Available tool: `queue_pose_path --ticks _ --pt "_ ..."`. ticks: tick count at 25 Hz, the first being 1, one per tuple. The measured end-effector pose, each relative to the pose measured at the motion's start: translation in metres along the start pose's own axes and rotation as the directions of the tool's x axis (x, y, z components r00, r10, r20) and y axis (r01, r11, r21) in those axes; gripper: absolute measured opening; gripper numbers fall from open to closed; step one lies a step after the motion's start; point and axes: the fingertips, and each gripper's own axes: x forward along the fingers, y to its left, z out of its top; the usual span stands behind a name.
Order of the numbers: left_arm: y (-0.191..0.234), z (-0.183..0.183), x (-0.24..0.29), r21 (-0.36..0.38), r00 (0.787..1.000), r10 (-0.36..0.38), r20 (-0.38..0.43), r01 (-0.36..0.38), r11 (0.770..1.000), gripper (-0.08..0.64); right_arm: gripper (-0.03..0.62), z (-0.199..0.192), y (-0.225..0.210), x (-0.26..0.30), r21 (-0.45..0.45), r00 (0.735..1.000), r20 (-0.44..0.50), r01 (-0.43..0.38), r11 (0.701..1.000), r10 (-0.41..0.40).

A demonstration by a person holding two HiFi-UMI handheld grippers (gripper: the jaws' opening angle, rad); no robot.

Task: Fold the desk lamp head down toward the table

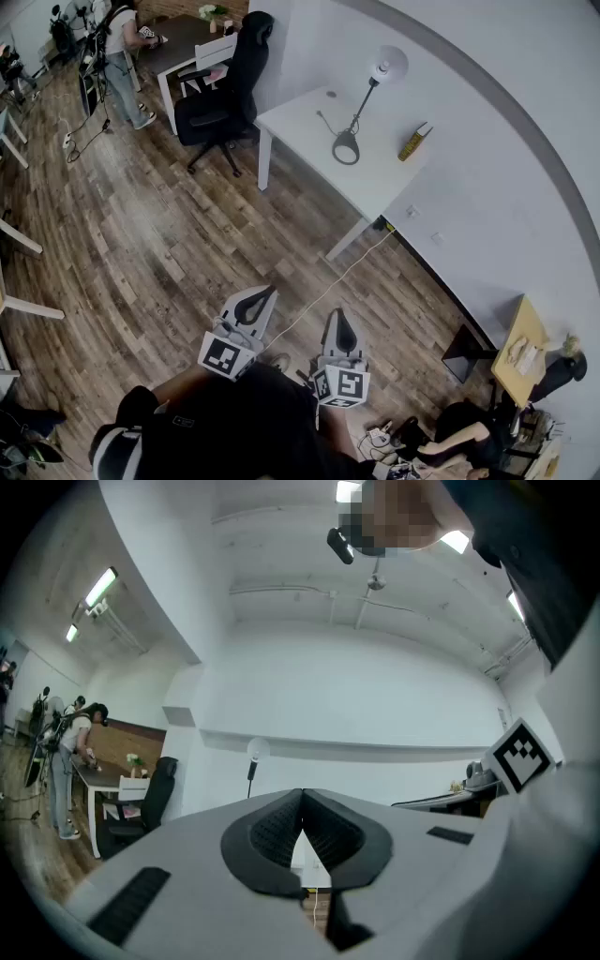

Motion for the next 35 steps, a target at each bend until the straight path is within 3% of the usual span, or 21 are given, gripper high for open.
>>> queue_pose_path --ticks 15,27,29,31,35 --pt "-0.001 -0.005 0.002 -0.027 1.000 0.002 -0.013 -0.002 1.000 0.026 0.012 -0.002 0.001 -0.003 -0.008 1.000 -0.019 -0.001 1.000 0.000" --pt "-0.001 -0.004 0.006 -0.010 1.000 0.003 -0.003 -0.003 1.000 0.028 0.014 0.003 -0.003 0.003 -0.003 1.000 0.022 0.002 1.000 -0.002" --pt "0.000 -0.004 0.004 -0.022 1.000 0.003 -0.001 -0.003 1.000 0.050 0.042 0.005 -0.001 0.003 -0.004 1.000 0.023 0.002 1.000 -0.002" --pt "0.000 -0.004 0.005 -0.030 1.000 0.001 -0.003 -0.001 1.000 0.148 0.116 0.005 0.000 0.003 -0.004 1.000 0.023 -0.008 1.000 0.008" --pt "-0.002 -0.012 0.004 0.004 0.999 -0.014 -0.031 0.014 1.000 0.160 0.153 0.003 0.000 0.002 -0.002 1.000 0.018 -0.016 1.000 0.016"
